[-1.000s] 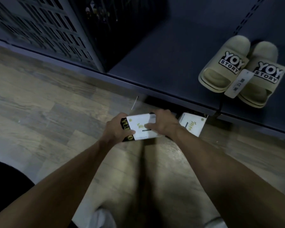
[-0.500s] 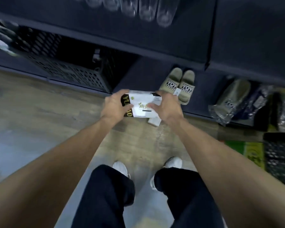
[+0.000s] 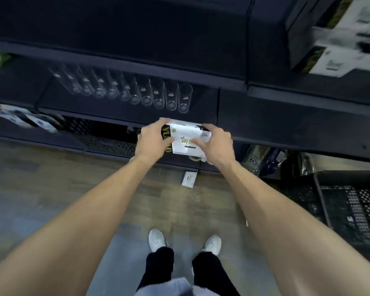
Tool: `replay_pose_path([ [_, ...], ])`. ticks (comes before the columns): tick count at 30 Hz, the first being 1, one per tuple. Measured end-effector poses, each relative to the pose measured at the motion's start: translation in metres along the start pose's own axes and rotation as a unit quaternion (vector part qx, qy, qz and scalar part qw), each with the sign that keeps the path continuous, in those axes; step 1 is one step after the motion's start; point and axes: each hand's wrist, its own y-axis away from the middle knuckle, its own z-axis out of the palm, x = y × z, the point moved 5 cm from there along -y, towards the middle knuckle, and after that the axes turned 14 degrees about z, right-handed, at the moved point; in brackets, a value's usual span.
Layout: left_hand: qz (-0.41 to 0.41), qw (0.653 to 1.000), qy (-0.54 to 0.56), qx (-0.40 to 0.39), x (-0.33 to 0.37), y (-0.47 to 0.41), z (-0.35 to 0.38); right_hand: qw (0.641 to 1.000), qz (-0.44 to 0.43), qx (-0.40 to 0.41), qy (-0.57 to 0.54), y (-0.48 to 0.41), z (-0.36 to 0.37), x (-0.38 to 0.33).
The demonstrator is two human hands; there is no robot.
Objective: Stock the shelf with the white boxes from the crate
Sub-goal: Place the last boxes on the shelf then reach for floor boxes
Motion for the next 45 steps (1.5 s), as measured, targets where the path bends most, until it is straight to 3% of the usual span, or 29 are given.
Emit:
replay_pose_path([
  [12, 0.098, 0.992, -0.062, 0.046, 0.183, 0.009, 0.022, 0.994, -0.025, 0.073, -0.076, 0.033, -0.156, 0.067],
  [25, 0.213, 0.968, -0.004, 0.133, 0.354, -0.051, 0.04, 0.972, -0.076, 0.204, -0.084, 0.01, -0.355, 0.081],
  [33, 0.242, 0.957, 0.008, 0.161, 0.392, -0.121, 0.042, 0.961, -0.106, 0.239, -0.091, -0.038, -0.41, 0.061],
  [45, 0.27, 0.95, 0.022, 0.154, 0.383, -0.214, 0.082, 0.955, -0.11, 0.266, -0.063, -0.135, -0.427, 0.05],
])
